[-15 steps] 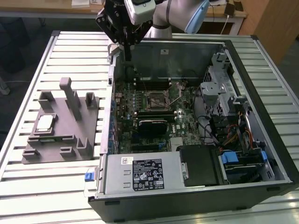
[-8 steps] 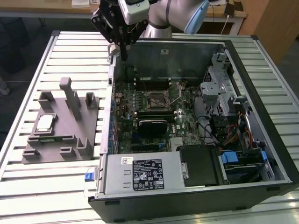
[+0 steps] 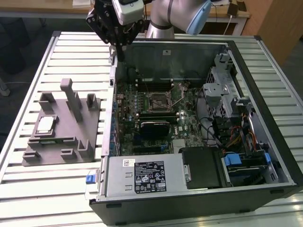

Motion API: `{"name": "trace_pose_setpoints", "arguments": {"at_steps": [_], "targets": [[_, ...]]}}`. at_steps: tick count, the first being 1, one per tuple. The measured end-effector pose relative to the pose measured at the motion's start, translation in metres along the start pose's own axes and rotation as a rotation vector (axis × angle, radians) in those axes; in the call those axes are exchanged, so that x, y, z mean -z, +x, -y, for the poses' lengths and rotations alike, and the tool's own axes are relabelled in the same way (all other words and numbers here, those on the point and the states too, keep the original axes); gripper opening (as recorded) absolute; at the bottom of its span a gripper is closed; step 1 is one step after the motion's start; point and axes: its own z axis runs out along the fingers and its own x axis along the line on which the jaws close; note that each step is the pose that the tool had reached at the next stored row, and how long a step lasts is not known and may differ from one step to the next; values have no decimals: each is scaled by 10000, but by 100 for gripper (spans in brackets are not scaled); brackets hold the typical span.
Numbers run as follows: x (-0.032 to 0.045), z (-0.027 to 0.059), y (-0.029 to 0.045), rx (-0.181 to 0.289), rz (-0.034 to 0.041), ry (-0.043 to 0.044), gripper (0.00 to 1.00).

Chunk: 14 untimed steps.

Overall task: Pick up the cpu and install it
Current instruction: 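Reach for the cpu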

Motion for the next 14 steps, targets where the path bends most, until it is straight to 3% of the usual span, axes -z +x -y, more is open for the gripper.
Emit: {"name": "trace_pose_setpoints", "arguments": {"at_steps": [14], "targets": [[5, 19, 252, -1, 7, -1, 11]]}}
